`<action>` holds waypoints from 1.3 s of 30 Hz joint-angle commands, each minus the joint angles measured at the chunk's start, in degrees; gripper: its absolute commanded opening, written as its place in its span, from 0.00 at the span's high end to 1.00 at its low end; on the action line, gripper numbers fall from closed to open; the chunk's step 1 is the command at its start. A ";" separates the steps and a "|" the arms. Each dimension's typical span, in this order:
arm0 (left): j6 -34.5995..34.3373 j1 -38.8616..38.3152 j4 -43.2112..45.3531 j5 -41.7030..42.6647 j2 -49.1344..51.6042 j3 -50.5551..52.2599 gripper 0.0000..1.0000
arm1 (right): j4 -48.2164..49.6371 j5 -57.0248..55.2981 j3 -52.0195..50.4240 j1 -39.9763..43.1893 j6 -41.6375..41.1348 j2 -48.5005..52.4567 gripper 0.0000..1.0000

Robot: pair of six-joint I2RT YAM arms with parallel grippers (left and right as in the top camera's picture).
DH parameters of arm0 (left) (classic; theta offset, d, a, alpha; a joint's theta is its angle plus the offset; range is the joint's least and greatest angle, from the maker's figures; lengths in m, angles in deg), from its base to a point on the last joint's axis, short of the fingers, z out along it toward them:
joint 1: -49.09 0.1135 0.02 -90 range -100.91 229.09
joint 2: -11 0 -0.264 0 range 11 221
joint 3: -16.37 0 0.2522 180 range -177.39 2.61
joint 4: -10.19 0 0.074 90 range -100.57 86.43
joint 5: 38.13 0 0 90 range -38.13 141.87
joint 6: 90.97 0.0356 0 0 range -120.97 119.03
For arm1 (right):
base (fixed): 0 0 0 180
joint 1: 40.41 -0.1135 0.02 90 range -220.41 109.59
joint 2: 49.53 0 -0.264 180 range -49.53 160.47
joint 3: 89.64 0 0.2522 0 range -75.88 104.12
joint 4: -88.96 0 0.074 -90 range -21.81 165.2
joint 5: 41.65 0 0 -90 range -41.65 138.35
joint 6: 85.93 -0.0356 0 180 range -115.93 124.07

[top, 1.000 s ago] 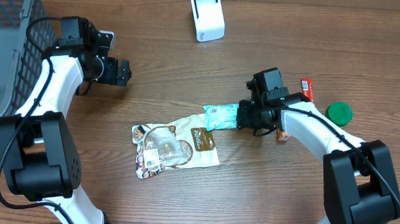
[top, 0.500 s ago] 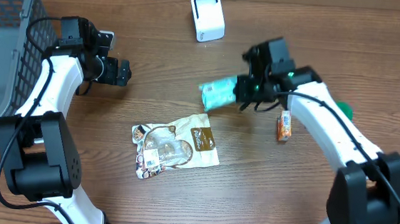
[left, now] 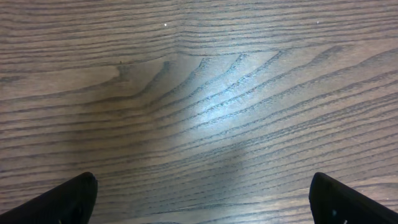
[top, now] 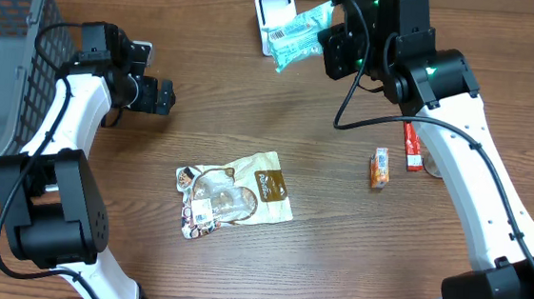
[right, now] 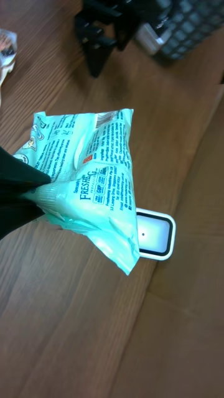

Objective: Scan the item barcode
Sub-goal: 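Lift the teal packet and carry it to the white scanner, then hold the teal packet against the white scanner with the right gripper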

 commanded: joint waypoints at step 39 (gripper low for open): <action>0.44 -0.42 0.04 0.24 -1.92 -1.27 0.00 | 59.12 -55.36 0.96 -11.91 54.40 32.06 0.96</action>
